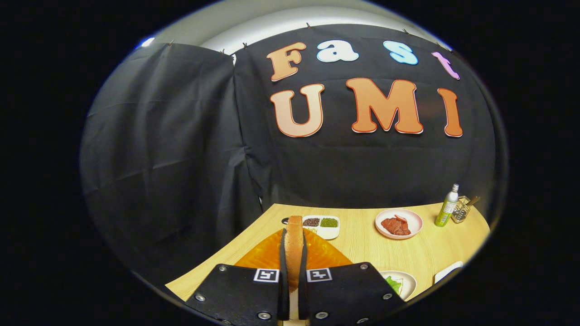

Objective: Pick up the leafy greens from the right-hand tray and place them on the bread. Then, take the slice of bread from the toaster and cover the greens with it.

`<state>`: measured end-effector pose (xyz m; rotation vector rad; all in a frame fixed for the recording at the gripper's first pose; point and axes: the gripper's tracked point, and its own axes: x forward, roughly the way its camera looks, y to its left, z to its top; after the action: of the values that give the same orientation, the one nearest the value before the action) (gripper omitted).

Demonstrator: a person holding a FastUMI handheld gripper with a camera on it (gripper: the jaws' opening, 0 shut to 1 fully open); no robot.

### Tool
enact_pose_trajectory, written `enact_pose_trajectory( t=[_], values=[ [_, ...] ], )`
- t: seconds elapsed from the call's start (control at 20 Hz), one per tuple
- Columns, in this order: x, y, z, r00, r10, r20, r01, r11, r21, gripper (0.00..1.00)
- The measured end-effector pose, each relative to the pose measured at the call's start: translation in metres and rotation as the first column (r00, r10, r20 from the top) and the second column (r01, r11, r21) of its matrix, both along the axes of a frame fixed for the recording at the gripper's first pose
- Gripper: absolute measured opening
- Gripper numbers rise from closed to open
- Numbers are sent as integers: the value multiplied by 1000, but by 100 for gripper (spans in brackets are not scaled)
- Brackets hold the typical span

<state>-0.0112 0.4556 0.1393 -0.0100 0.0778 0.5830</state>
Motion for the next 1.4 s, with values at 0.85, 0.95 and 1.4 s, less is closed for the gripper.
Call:
enact_pose_trajectory(
  t=[0.85,0.95,1.4],
  values=[
    [12,-82,-27,997,-77,-28,77,997,-9,8],
    [13,-91,-30,996,-85,-33,85,996,-6,8],
    [25,-133,-54,991,-128,-40,128,992,-22,8]
  ],
)
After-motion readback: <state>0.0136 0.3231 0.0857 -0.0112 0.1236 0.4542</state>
